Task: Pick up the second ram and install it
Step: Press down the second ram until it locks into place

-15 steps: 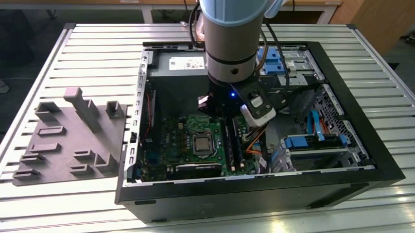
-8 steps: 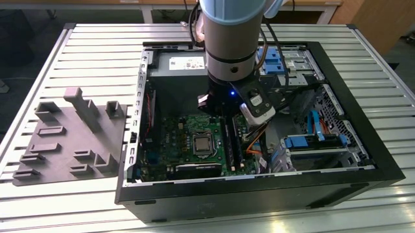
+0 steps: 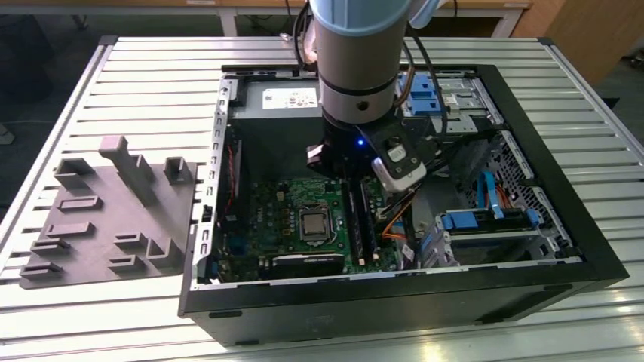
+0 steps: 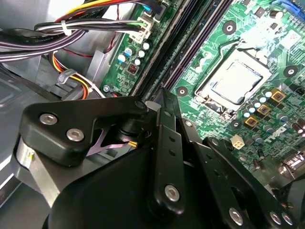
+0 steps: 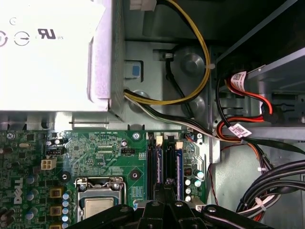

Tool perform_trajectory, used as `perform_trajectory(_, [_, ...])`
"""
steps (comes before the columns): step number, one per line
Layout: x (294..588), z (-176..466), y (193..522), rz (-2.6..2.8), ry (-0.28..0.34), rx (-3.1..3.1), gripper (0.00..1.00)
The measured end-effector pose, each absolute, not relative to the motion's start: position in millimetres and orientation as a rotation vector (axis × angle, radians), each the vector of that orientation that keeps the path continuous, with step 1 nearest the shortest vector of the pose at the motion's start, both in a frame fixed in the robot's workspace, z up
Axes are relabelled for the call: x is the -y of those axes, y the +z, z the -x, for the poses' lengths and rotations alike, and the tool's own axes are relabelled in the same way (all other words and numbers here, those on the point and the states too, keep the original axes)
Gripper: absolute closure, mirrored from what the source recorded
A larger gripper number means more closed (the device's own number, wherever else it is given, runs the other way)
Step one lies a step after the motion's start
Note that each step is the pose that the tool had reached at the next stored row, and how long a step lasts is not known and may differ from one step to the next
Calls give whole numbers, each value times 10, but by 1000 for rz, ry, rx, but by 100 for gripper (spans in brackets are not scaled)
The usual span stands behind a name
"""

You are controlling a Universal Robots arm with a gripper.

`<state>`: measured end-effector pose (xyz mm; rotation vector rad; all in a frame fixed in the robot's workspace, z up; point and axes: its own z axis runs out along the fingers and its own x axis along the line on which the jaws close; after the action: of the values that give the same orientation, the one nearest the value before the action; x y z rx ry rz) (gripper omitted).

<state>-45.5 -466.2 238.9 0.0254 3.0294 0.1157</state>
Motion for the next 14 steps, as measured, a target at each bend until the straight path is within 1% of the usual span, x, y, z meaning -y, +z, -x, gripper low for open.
perform_trajectory(14, [4587, 455, 2353, -25, 116, -3029, 89])
